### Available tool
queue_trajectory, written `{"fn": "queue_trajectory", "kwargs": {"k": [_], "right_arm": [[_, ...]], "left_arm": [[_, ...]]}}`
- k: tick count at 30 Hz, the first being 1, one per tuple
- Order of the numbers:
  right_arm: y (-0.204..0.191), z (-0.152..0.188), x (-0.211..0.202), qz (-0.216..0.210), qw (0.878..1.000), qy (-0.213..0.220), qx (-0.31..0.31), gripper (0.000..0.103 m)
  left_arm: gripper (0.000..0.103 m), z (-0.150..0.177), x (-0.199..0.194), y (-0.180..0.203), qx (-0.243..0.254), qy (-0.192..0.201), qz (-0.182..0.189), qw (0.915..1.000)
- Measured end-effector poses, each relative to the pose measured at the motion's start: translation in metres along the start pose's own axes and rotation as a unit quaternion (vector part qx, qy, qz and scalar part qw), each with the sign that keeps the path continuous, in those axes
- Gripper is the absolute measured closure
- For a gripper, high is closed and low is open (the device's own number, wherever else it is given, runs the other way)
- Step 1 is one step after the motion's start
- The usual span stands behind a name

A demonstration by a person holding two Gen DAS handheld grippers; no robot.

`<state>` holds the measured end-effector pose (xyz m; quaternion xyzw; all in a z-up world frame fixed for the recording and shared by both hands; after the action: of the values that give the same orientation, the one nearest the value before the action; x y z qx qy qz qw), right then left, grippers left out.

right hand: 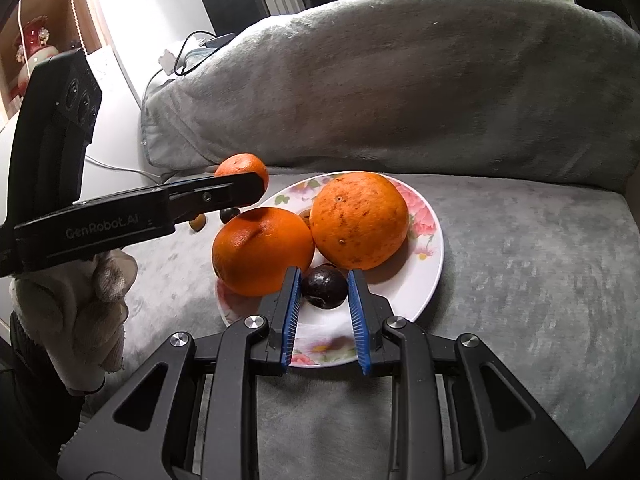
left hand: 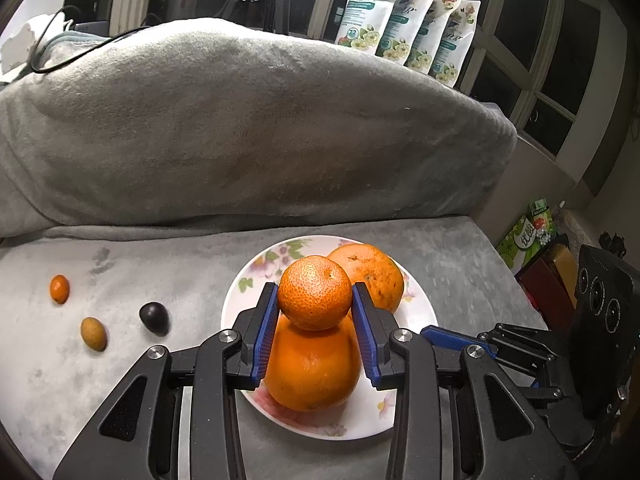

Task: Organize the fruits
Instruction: 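Open both grippers to release the mandarin and dark fruit onto the plate, then move both grippers toward the red tomato and brown round fruit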

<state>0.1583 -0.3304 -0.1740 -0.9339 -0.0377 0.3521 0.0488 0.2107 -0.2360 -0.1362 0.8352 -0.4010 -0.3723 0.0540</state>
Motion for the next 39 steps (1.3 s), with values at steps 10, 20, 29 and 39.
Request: {"fn": "queue_trajectory", "kwargs": {"k": [10,20,29,39], "right_arm": [[-0.004,0.001,0.001,-0.003,1.000,0.001,-0.009,0.078],[0.000,-0.003,-0.008,0.001,1.000,0.024,-0.003,0.042],[0.006,-0.006,-0.016,0.008,0.999,0.037,0.004,0.021],[0.004,-0.010,-0.024,0.021,0.999,0.047,-0.002,0.005]], "left_arm": [[0.054,-0.005,-0.002,0.002,0.005,0.009,-0.003,0.9999],[0.052,-0.007,-0.004,0.003,0.008,0.012,-0.005,0.9999],[0.045,-0.009,-0.010,0.007,0.013,0.020,-0.006,0.9997],[0.023,-0.015,-0.023,0.009,0.016,0.041,-0.015,0.9989]]}}
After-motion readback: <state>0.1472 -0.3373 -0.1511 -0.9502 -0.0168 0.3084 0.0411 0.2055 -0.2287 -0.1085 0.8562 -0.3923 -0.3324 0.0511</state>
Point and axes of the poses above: each gripper's, at about its wrist camera, not at the fingertips, and x roughly the way its jaws point, y to its right, z to its underside, the point moved 8 cm from there along x, roughly the way its jaws point, and after that the axes turned 15 degrees about z, right-handed, at the moved point
